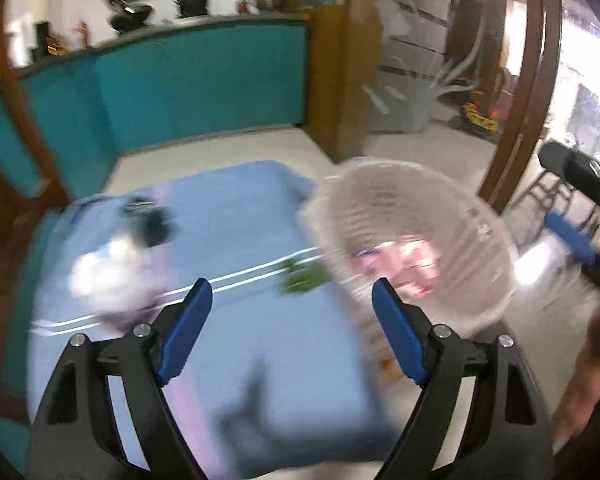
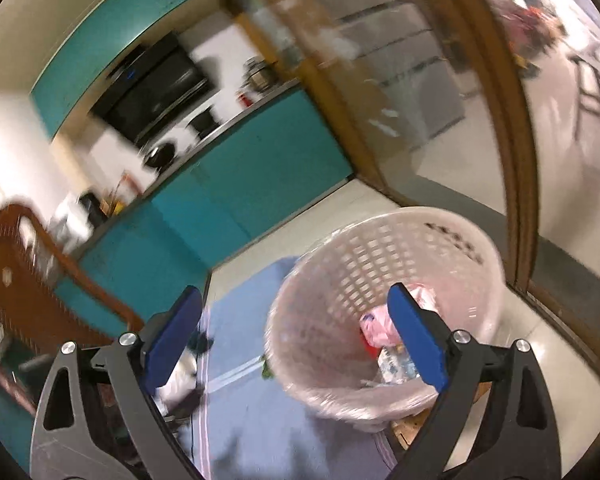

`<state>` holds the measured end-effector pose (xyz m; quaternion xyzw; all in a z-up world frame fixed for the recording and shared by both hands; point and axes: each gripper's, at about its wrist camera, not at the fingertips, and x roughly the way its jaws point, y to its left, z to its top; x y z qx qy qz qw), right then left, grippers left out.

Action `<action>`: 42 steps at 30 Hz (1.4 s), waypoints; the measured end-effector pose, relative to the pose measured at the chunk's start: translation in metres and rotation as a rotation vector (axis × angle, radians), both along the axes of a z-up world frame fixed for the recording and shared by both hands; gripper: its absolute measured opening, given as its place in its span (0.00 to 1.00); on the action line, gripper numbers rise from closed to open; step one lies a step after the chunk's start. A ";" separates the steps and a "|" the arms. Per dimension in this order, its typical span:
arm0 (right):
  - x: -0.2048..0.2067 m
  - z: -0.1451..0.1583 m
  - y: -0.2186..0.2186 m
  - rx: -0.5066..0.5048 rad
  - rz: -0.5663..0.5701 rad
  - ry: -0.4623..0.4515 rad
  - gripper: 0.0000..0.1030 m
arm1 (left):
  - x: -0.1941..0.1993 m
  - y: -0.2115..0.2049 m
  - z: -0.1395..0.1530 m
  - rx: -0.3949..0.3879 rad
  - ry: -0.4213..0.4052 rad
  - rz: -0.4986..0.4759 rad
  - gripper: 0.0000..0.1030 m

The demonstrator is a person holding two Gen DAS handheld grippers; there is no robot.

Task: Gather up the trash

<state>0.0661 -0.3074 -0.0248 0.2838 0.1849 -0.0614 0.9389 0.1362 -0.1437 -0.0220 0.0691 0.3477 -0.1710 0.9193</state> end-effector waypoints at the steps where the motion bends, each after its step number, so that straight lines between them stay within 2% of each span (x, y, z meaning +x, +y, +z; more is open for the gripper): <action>1: 0.002 0.001 0.009 -0.025 0.023 0.009 0.89 | -0.005 0.017 0.002 0.006 -0.011 0.023 0.81; 2: 0.004 0.001 0.024 -0.060 0.058 0.027 0.89 | -0.013 0.046 0.004 0.004 -0.017 0.066 0.81; 7: 0.012 -0.003 0.097 -0.229 0.219 0.104 0.89 | -0.030 0.140 0.007 -0.070 -0.010 0.234 0.85; 10: 0.013 -0.011 0.142 -0.342 0.292 0.136 0.89 | -0.029 0.168 -0.006 -0.127 0.037 0.280 0.85; 11: 0.012 -0.013 0.151 -0.363 0.297 0.133 0.89 | -0.026 0.171 -0.011 -0.137 0.072 0.261 0.85; 15: 0.011 -0.017 0.170 -0.392 0.322 0.138 0.89 | -0.027 0.176 -0.020 -0.120 0.069 0.263 0.85; 17: 0.012 -0.020 0.174 -0.397 0.323 0.146 0.89 | -0.027 0.176 -0.022 -0.136 0.083 0.246 0.85; 29: 0.018 -0.024 0.177 -0.397 0.316 0.172 0.89 | -0.033 0.176 -0.014 -0.154 0.068 0.233 0.85; 42: 0.017 -0.024 0.175 -0.398 0.321 0.179 0.89 | -0.031 0.166 -0.019 -0.132 0.075 0.218 0.85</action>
